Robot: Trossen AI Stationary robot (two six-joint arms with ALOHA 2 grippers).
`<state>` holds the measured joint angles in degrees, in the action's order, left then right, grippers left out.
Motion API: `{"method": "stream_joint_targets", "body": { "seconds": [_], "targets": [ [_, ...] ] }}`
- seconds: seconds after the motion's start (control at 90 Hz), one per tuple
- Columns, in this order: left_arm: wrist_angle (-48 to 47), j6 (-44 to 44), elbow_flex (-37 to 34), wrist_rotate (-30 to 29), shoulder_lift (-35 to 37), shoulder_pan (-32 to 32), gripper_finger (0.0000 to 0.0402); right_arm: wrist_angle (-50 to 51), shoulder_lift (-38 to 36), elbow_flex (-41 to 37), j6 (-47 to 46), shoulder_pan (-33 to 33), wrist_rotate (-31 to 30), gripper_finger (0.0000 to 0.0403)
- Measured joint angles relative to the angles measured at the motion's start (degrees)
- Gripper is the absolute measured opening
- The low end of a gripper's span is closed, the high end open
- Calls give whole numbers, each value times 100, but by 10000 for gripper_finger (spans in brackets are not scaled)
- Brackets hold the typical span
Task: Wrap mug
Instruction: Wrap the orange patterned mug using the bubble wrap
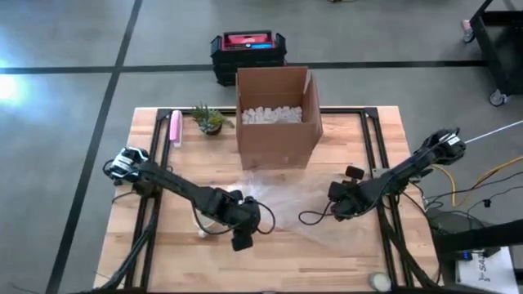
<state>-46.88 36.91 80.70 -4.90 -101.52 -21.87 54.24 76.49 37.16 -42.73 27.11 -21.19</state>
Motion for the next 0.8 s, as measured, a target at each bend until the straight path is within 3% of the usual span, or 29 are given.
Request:
{"method": "stream_joint_targets", "body": {
  "seconds": [0.222, 0.4, 0.633, 0.8],
  "targets": [
    [-14, -475, 478, 73, 324, 92, 95, 263, -391, 805, 865, 37, -15, 18],
    [14, -941, 764, -215, 376, 94, 78, 113, -722, 829, 1203, -294, -1038, 30],
    [43, -1071, 678, -226, 398, 94, 80, -422, -785, 496, 1593, -1555, -915, 129],
    [49, -1069, 625, -226, 398, 99, 88, -1853, -784, -140, 2359, -2680, 97, 198]
  ]
}}
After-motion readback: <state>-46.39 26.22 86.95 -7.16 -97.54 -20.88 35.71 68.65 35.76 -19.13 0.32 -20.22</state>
